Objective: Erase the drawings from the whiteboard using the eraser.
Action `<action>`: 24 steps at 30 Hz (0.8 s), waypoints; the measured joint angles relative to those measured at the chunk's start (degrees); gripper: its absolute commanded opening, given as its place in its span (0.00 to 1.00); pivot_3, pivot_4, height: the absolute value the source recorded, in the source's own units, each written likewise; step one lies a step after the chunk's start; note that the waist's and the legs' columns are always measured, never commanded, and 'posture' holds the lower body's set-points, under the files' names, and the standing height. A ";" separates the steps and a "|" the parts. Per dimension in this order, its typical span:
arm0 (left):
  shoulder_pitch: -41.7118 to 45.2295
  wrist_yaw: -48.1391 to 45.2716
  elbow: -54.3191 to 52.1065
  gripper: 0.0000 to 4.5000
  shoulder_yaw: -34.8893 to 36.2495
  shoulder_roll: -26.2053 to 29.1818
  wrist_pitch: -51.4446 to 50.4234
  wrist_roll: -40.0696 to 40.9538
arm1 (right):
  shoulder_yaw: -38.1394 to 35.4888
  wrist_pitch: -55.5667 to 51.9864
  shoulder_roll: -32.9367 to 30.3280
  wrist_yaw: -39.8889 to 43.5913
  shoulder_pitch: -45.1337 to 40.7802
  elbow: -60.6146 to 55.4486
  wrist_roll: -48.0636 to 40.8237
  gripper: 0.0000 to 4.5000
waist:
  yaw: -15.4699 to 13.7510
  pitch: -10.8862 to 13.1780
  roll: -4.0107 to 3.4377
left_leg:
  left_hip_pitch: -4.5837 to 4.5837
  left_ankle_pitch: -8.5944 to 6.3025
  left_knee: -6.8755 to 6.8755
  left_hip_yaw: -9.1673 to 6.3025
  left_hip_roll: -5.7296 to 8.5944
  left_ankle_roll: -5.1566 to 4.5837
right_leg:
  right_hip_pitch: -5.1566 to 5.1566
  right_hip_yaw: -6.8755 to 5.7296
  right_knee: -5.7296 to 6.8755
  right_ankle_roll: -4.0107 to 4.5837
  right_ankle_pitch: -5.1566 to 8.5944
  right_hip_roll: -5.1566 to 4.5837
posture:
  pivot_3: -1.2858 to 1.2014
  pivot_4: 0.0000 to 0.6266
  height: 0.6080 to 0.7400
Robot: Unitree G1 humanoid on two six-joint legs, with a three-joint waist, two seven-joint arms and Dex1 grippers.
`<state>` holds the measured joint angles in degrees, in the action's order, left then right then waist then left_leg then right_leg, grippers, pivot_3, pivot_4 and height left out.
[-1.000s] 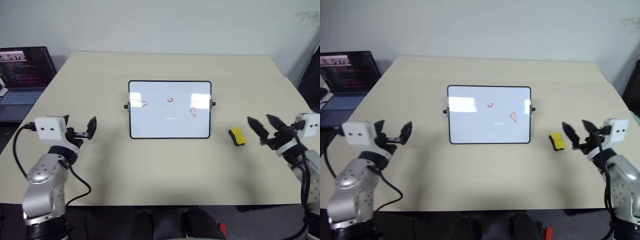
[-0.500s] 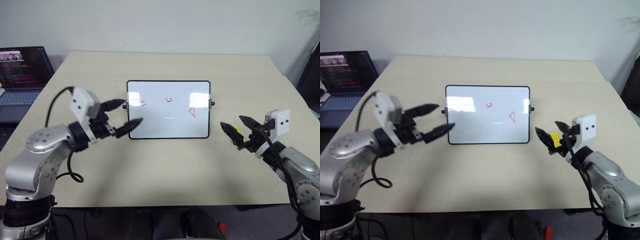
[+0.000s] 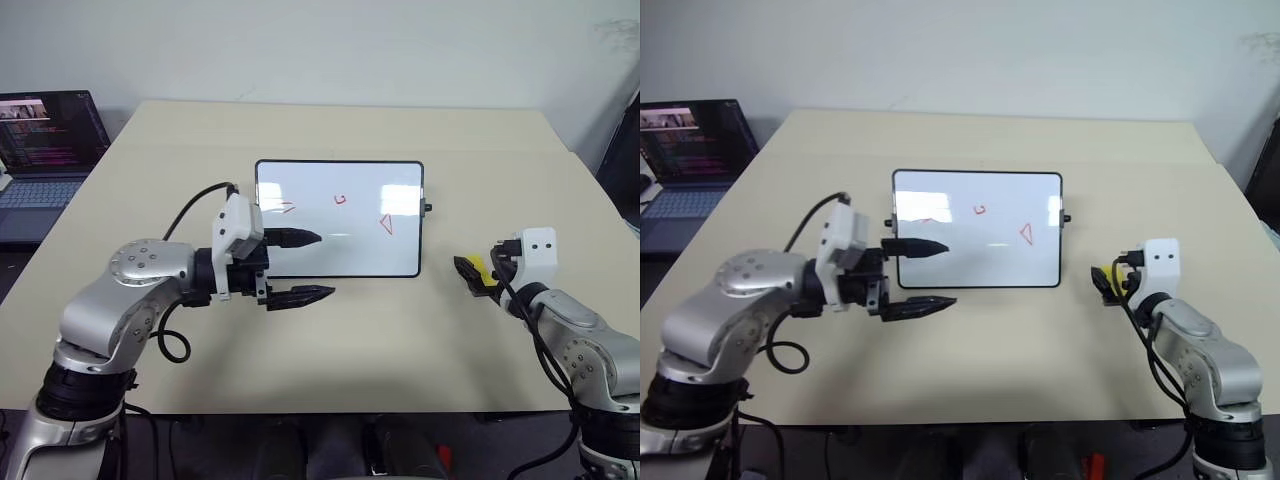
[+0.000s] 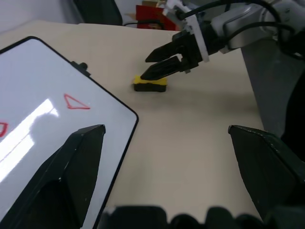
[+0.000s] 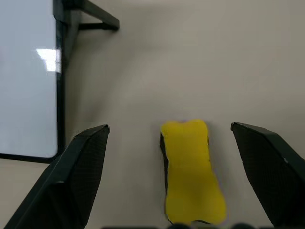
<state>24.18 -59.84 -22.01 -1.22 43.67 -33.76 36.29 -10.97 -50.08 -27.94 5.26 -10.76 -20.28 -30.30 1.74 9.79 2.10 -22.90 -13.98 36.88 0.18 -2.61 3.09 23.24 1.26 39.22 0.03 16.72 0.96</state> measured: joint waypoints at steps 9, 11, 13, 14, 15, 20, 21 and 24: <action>0.28 0.40 1.36 1.00 -0.63 -0.75 1.73 -1.70 | 1.03 4.97 0.63 3.56 -1.57 6.57 4.51 0.99 | 0.00 0.00 -0.01 | -0.01 0.00 0.00 -0.01 -0.01 0.00 | 0.00 -0.01 -0.01 0.00 0.00 0.00 | 0.52 0.24 1.00; 0.05 0.43 1.53 1.00 -0.63 -0.75 1.74 -1.89 | 1.03 5.44 1.16 3.87 -1.58 7.69 4.96 0.99 | 0.00 0.00 -0.01 | -0.01 0.00 0.00 -0.01 -0.02 0.00 | 0.00 0.00 -0.01 0.00 0.00 0.00 | 0.52 0.24 1.00; -0.12 0.52 1.54 1.00 -0.61 -0.75 1.79 -2.10 | 1.07 5.93 1.56 4.47 -1.69 8.60 5.60 0.99 | -0.01 0.00 -0.01 | 0.00 0.00 0.00 -0.01 -0.02 0.00 | 0.00 -0.01 0.00 0.00 0.00 0.01 | 0.52 0.24 1.00; -0.33 0.59 1.54 1.00 -0.57 -0.73 1.83 -2.25 | 1.10 6.20 1.62 4.73 -1.85 9.29 6.12 0.99 | 0.00 0.00 -0.01 | 0.00 0.00 0.00 -0.01 -0.02 0.00 | 0.00 0.00 -0.01 0.00 0.00 0.00 | 0.52 0.24 1.00; -0.69 0.67 1.52 1.00 -0.48 -0.70 1.85 -2.40 | 1.14 6.70 1.76 4.87 -2.18 10.17 6.61 0.99 | 0.02 0.00 -0.01 | 0.00 0.00 0.01 0.00 -0.02 0.00 | 0.00 0.00 -0.01 0.00 -0.01 0.00 | 0.52 0.24 1.00; -2.27 1.19 1.48 1.00 -0.16 -0.58 1.85 -2.80 | 1.58 8.38 2.23 5.15 -4.47 14.23 9.03 0.71 | 0.00 0.01 -0.01 | 0.00 0.00 0.01 -0.02 -0.03 0.00 | 0.00 -0.01 0.01 0.01 -0.01 0.00 | 0.52 0.24 1.00; -2.37 1.37 1.46 1.00 0.07 -0.58 1.85 -2.82 | 1.61 8.55 2.30 5.30 -4.64 14.55 9.38 0.62 | -0.03 0.00 -0.01 | 0.00 0.00 0.00 -0.02 -0.03 0.00 | 0.00 -0.01 0.01 0.01 -0.01 0.00 | 0.52 0.24 1.00; -2.84 1.71 1.31 1.00 0.72 -0.23 1.91 -2.99 | 1.84 8.75 2.37 6.13 -5.21 15.54 10.30 0.38 | -0.04 0.01 -0.01 | 0.00 0.00 0.01 0.00 -0.03 0.00 | 0.00 0.00 0.00 0.23 -0.14 0.00 | 0.52 0.24 1.00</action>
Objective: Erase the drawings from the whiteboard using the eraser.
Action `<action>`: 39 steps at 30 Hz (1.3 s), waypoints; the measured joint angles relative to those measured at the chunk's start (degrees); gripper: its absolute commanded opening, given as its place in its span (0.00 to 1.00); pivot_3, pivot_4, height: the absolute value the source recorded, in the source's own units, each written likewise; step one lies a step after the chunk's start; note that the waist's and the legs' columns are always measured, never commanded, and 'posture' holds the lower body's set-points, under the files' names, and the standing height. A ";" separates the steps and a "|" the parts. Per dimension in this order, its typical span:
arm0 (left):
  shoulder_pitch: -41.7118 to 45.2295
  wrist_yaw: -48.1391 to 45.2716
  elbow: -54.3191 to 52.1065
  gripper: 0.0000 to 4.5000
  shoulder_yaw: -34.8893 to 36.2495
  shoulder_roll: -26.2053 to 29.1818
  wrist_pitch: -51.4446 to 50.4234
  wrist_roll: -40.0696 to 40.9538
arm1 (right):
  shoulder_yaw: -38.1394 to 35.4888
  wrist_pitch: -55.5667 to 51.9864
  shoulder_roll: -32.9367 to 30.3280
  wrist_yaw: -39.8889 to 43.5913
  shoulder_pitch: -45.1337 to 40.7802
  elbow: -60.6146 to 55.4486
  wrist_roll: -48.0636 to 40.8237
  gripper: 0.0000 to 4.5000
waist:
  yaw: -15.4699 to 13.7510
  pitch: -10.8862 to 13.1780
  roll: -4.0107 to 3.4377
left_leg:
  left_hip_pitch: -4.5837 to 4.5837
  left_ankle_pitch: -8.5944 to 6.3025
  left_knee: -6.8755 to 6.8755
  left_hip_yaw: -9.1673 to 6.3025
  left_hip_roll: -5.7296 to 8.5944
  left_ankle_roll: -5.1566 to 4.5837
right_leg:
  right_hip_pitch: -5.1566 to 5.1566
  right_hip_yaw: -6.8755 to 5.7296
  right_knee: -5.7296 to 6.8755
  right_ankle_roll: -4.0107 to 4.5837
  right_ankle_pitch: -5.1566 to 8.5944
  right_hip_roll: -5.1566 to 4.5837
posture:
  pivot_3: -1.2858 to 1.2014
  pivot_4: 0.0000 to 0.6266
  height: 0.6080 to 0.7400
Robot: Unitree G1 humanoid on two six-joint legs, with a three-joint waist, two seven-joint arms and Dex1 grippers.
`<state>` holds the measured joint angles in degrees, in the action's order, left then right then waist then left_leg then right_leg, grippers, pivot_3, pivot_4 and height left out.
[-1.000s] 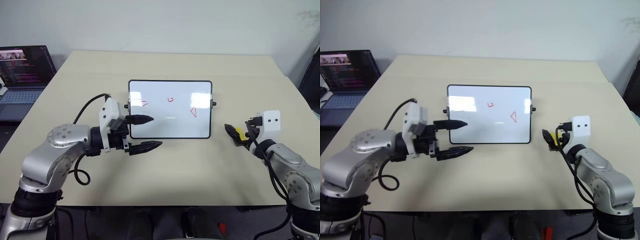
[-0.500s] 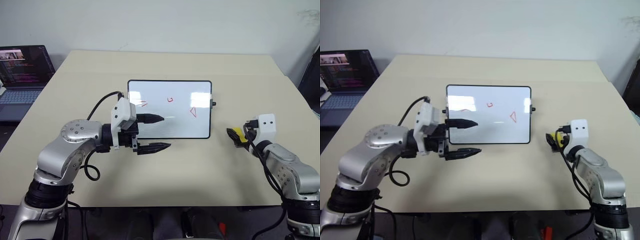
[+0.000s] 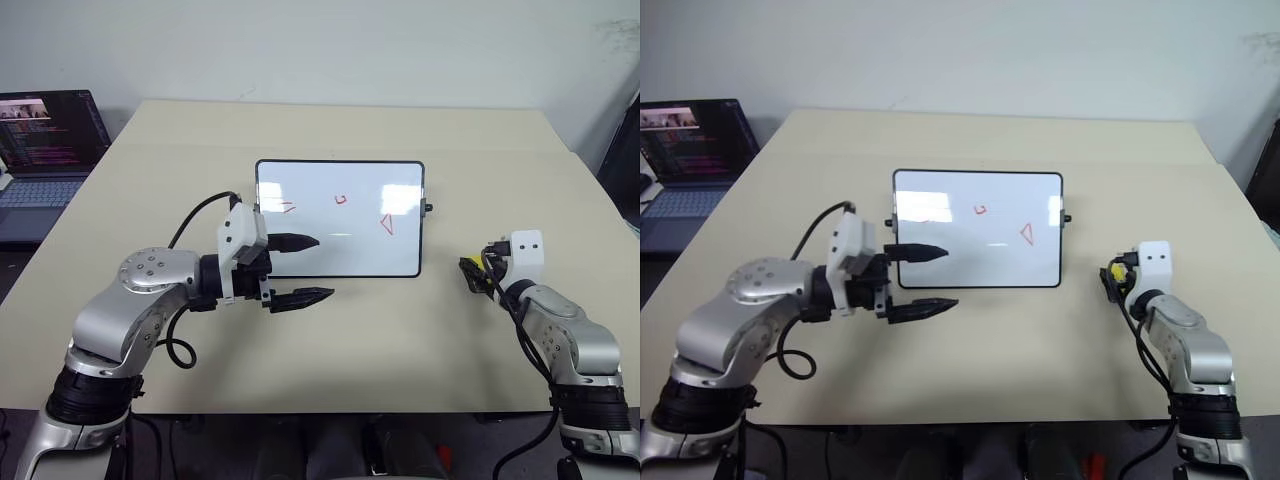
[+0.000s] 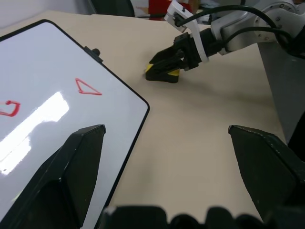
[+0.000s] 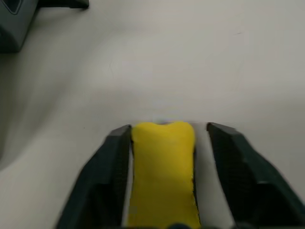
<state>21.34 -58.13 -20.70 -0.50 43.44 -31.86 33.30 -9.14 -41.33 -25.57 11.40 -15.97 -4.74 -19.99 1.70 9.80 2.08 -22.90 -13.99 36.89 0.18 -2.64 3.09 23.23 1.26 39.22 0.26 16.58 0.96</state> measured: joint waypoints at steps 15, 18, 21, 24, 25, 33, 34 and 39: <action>-3.41 1.47 -2.00 1.00 1.63 0.10 -0.35 -0.30 | 0.27 0.65 2.13 1.05 -0.75 0.00 2.98 0.22 | 0.10 0.00 0.00 | 0.03 0.00 0.01 0.00 -0.02 0.00 | 0.00 0.00 0.04 0.00 0.00 0.00 | 0.52 0.24 1.00; -5.39 2.61 -3.36 1.00 3.16 0.28 -0.99 0.13 | 0.27 0.08 2.24 1.71 -0.70 -0.98 2.88 0.22 | 0.12 0.01 -0.02 | 0.03 0.00 0.00 0.00 -0.04 0.00 | 0.00 0.02 0.04 0.00 0.00 0.00 | 0.52 0.24 1.00; -7.54 3.59 -4.33 1.00 4.33 0.69 -1.78 0.49 | 0.25 -1.10 1.99 2.90 -0.44 -4.49 2.26 0.22 | 0.06 0.02 -0.04 | 0.02 0.00 0.00 -0.03 -0.05 0.00 | 0.00 0.00 0.04 0.00 0.00 0.00 | 0.52 0.24 1.00; -10.06 6.89 -4.75 1.00 7.15 0.76 -2.66 0.22 | -0.83 -3.98 0.22 4.66 0.75 -11.95 -0.09 0.22 | 0.02 0.05 -0.07 | 0.01 0.00 0.00 -0.07 -0.08 0.00 | 0.00 0.00 0.03 -0.02 0.01 -0.04 | 0.52 0.24 1.00; -10.75 8.50 -4.77 1.00 8.10 0.66 -2.74 -0.23 | -1.49 -5.18 -0.51 5.08 1.03 -14.88 -1.30 0.22 | 0.00 0.05 -0.08 | 0.01 0.00 0.00 -0.08 -0.09 0.00 | 0.00 -0.02 0.02 -0.05 0.03 -0.04 | 0.52 0.24 1.00; -16.10 18.74 -5.75 1.00 15.86 -0.19 -5.59 -2.60 | 3.10 -13.13 1.36 5.14 -5.96 -30.29 -8.34 0.22 | 0.53 0.05 -0.08 | 0.16 0.00 0.01 -0.13 -0.09 0.00 | 0.01 0.09 0.21 -0.15 0.09 -0.03 | 0.52 0.24 1.00; -16.30 18.70 -5.79 1.00 16.30 0.09 -6.05 -2.29 | 4.88 -13.12 1.89 5.09 -7.54 -30.51 -8.26 0.22 | 0.44 0.05 -0.08 | 0.16 0.00 0.02 -0.12 -0.09 0.00 | 0.01 0.05 0.22 -0.22 0.13 -0.03 | 0.52 0.24 1.00; -17.85 15.69 -2.93 1.00 18.47 3.99 -6.83 -1.77 | 19.59 -6.42 5.95 6.87 -19.07 -19.22 -1.08 0.22 | 0.28 0.05 -0.08 | 0.18 0.01 0.04 -0.06 -0.05 0.00 | 0.02 0.00 0.25 -0.20 0.13 -0.03 | 0.52 0.24 1.00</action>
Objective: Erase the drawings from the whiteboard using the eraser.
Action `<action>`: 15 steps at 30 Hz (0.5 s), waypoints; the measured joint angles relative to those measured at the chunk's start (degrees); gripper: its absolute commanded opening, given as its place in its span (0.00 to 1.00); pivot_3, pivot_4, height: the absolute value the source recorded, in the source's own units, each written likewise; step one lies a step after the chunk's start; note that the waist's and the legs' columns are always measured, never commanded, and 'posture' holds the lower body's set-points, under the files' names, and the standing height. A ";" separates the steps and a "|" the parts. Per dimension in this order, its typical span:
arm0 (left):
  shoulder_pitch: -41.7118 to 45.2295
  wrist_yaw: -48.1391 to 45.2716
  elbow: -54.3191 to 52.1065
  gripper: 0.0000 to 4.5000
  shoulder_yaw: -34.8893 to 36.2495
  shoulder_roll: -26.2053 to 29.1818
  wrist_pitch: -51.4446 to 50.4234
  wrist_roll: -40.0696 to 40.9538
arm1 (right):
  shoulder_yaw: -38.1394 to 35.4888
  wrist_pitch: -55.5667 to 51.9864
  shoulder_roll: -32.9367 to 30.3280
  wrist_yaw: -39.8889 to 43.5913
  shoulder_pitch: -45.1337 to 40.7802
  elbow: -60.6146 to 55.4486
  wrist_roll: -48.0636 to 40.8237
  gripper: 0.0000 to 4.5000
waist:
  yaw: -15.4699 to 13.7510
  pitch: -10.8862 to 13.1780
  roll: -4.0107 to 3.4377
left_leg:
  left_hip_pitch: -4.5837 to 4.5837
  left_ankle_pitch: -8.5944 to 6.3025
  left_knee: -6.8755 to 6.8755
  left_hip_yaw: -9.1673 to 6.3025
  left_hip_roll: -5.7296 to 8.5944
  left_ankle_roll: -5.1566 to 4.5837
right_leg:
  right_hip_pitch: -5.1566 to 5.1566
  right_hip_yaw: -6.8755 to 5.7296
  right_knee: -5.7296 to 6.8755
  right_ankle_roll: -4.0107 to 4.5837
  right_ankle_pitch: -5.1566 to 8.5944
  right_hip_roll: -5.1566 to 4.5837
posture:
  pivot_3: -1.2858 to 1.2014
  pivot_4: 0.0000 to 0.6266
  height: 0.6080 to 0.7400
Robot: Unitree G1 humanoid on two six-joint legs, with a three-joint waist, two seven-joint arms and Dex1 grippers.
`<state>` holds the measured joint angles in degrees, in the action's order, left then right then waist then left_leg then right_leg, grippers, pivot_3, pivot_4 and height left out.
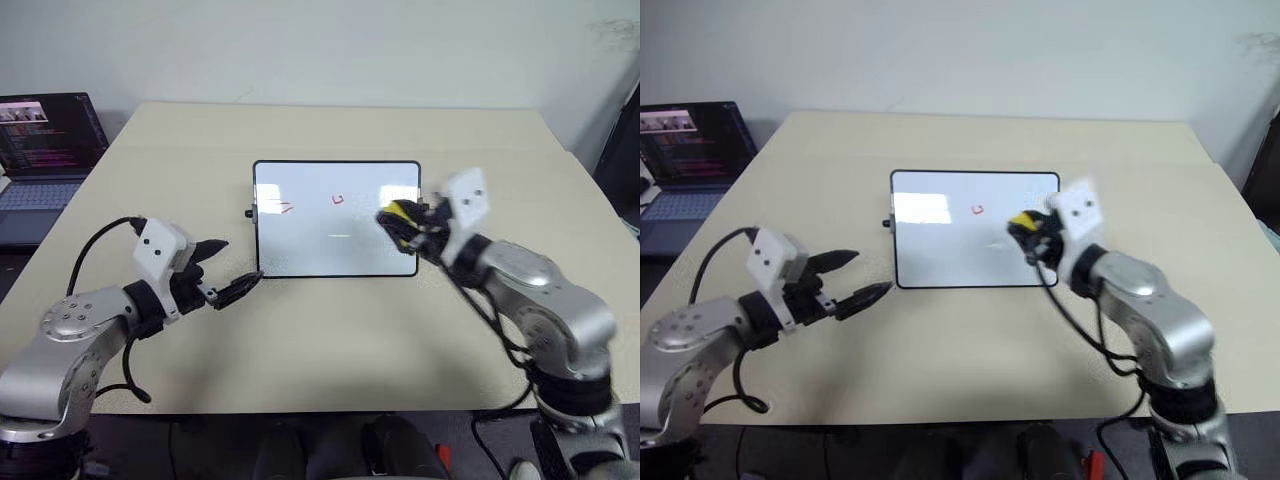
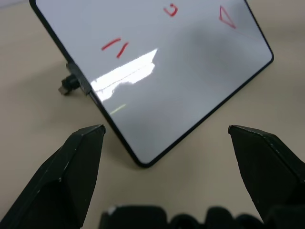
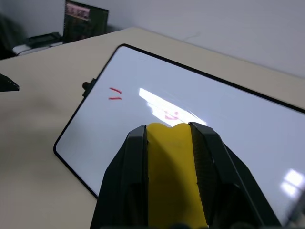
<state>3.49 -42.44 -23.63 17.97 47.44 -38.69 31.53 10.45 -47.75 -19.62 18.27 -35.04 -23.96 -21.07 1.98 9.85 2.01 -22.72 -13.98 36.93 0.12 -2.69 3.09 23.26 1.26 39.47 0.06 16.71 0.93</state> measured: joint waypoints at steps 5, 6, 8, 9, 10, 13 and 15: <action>3.53 -0.08 6.47 1.00 -0.19 1.54 0.50 -2.55 | 7.53 9.66 4.83 1.67 -8.83 15.01 8.10 0.22 | -0.42 0.04 0.05 | -0.19 0.00 0.01 -0.06 -0.02 0.00 | 0.08 -0.15 -0.03 0.29 -0.14 -0.06 | 0.52 0.24 1.00; 4.64 0.42 6.96 1.00 -0.24 1.53 0.69 -2.83 | 8.03 11.27 5.74 1.85 -10.21 17.26 9.22 0.22 | -0.44 0.05 0.11 | -0.22 0.00 0.00 -0.07 -0.04 0.00 | 0.08 -0.17 -0.07 0.30 -0.14 -0.08 | 0.52 0.24 1.00; 6.24 0.63 7.42 1.00 -0.26 1.47 1.35 -3.08 | 9.12 14.76 7.52 2.85 -12.72 21.75 11.41 0.22 | -0.36 0.03 0.14 | -0.22 -0.01 -0.01 -0.05 -0.08 0.00 | 0.08 -0.14 -0.09 0.30 -0.15 -0.16 | 0.52 0.24 1.00; 6.59 0.60 7.40 1.00 -0.28 1.35 1.53 -3.06 | 9.53 15.94 8.17 3.26 -13.56 23.47 12.19 0.22 | -0.31 0.03 0.14 | -0.22 -0.01 -0.03 -0.05 -0.08 0.00 | 0.08 -0.12 -0.10 0.30 -0.15 -0.19 | 0.52 0.24 1.00; 6.70 0.54 7.40 1.00 -0.31 1.18 1.62 -3.05 | 9.86 17.20 8.85 3.66 -14.09 25.15 13.17 0.22 | -0.29 0.03 0.14 | -0.22 -0.02 -0.04 -0.06 -0.09 -0.02 | 0.08 -0.12 -0.12 0.31 -0.15 -0.20 | 0.52 0.24 1.00; 6.48 0.11 7.29 1.00 -0.74 0.47 1.95 -2.98 | 10.84 20.96 11.55 4.37 -16.87 32.65 15.76 0.22 | -0.19 0.04 0.13 | -0.23 -0.03 -0.05 -0.06 -0.10 -0.03 | 0.10 -0.13 -0.11 0.31 -0.15 -0.20 | 0.52 0.24 1.00; 6.16 -0.48 7.00 1.00 -0.86 0.08 1.99 -2.61 | 11.14 24.05 13.59 4.28 -19.13 37.66 17.57 0.22 | -0.11 0.04 0.13 | -0.21 -0.03 -0.05 -0.06 -0.12 -0.03 | 0.11 -0.13 -0.07 0.32 -0.16 -0.20 | 0.52 0.24 1.00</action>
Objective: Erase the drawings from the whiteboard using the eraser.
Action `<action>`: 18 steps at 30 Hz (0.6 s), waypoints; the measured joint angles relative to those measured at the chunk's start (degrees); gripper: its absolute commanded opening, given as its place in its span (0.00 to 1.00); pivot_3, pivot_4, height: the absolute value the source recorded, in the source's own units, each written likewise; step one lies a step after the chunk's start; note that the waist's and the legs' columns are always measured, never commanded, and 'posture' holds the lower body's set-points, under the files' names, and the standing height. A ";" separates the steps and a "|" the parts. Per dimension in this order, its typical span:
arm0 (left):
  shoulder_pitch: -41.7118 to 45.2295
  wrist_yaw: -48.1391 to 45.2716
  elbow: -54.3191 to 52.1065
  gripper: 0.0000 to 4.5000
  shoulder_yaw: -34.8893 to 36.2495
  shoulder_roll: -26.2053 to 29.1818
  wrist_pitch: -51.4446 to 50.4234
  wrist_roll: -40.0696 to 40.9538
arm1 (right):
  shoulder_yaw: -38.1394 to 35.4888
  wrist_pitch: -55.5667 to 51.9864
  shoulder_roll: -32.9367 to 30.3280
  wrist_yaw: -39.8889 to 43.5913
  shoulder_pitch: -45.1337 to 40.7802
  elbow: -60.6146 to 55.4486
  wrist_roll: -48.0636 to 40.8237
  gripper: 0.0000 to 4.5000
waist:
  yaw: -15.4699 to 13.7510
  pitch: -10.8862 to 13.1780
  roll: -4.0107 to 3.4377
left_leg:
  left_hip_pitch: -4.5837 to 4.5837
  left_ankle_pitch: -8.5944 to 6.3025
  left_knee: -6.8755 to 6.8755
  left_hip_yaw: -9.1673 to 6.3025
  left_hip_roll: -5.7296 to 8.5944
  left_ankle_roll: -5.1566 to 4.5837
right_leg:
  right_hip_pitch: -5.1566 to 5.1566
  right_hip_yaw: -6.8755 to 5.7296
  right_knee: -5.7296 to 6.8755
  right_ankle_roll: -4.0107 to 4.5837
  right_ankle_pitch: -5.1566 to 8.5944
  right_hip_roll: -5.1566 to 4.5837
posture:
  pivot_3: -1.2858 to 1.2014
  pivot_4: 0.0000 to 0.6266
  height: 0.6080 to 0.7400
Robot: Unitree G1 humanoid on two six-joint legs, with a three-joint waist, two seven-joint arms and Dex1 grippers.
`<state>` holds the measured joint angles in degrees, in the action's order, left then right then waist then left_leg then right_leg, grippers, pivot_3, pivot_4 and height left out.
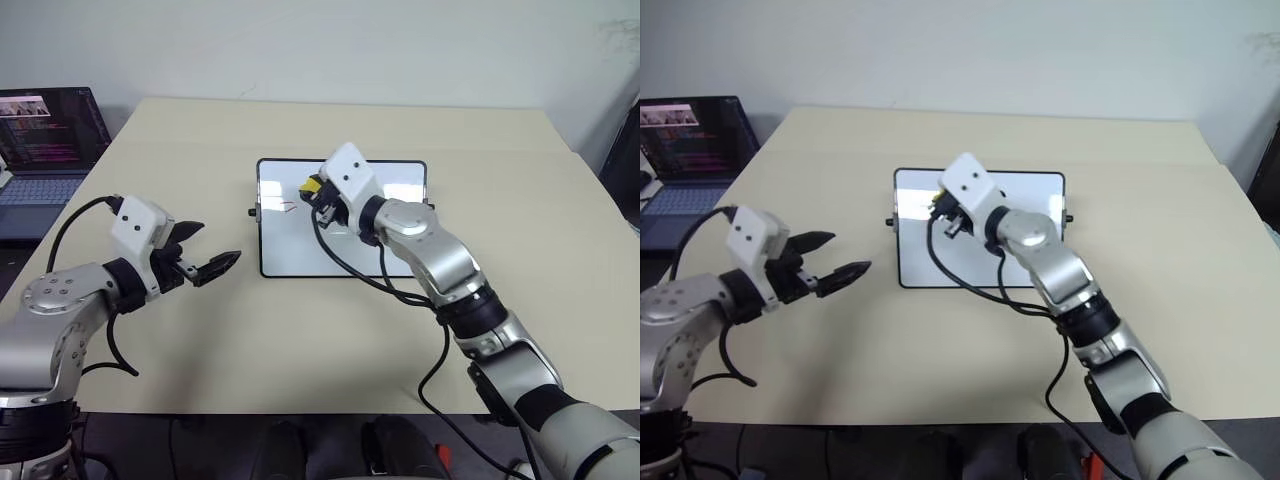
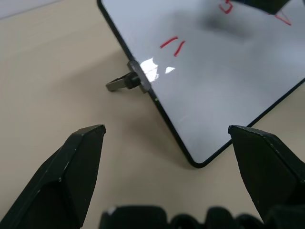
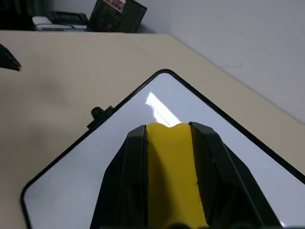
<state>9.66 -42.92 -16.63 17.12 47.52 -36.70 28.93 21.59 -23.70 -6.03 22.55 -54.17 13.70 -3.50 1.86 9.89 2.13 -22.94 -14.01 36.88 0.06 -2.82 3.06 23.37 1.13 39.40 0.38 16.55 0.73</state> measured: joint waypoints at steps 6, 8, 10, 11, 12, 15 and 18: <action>-0.15 -1.59 -1.02 1.00 -0.11 -0.40 0.17 0.57 | 0.03 10.24 6.04 -1.53 -7.20 16.25 5.18 0.22 | 0.09 0.00 0.00 | 0.01 0.00 0.01 0.00 -0.01 0.00 | 0.04 0.01 0.09 0.02 0.01 0.01 | 0.52 0.24 1.00; -0.14 -1.88 -1.06 1.00 -0.16 -0.67 0.40 1.11 | 0.03 12.32 7.22 -1.13 -8.23 20.19 6.51 0.22 | 0.05 0.00 0.00 | 0.01 0.00 0.01 -0.01 0.00 0.00 | 0.04 0.03 0.08 0.02 0.01 -0.02 | 0.52 0.24 1.00; -0.12 -2.16 -1.07 1.00 -0.17 -0.79 0.72 1.32 | 0.03 13.48 7.69 -0.26 -8.35 23.68 7.27 0.22 | -0.07 0.00 0.00 | 0.01 0.00 0.01 -0.03 0.03 0.00 | 0.03 0.03 0.08 0.02 0.01 -0.05 | 0.52 0.24 1.00; -0.13 -2.22 -1.06 1.00 -0.18 -0.80 0.78 1.33 | 0.09 13.69 7.88 0.16 -8.34 25.35 7.76 0.22 | -0.12 0.00 0.00 | 0.00 0.00 0.02 -0.03 0.03 0.00 | 0.03 0.02 0.08 0.03 0.01 -0.05 | 0.52 0.24 1.00; -0.12 -2.21 -1.06 1.00 -0.21 -0.82 0.83 1.33 | 0.13 13.84 8.04 0.82 -8.33 27.03 8.30 0.22 | -0.12 0.00 0.00 | 0.00 0.00 0.03 -0.03 0.03 0.00 | 0.03 0.03 0.10 0.03 0.00 -0.06 | 0.52 0.24 1.00; -0.05 -2.22 -1.10 1.00 -0.34 -0.87 0.89 1.33 | 0.16 14.43 8.11 3.54 -8.32 28.20 9.08 0.22 | -0.01 -0.01 0.01 | 0.06 0.00 0.03 -0.09 0.01 0.00 | 0.03 0.05 0.16 0.03 0.00 -0.05 | 0.52 0.24 1.00; -0.05 -2.21 -1.11 1.00 -0.39 -0.95 0.90 1.33 | 0.18 13.98 8.02 6.27 -8.04 28.12 9.24 0.22 | 0.01 0.00 0.00 | 0.09 0.00 0.03 -0.11 0.00 0.00 | 0.03 0.04 0.23 0.03 0.01 -0.03 | 0.52 0.24 1.00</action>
<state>9.61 -45.13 -17.75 16.73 46.57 -35.80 30.25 21.77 -9.72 1.98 28.82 -62.21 41.81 5.75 1.87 9.89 2.13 -22.85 -14.01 36.92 -0.05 -2.82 3.06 23.40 1.17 39.64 0.41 16.56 0.69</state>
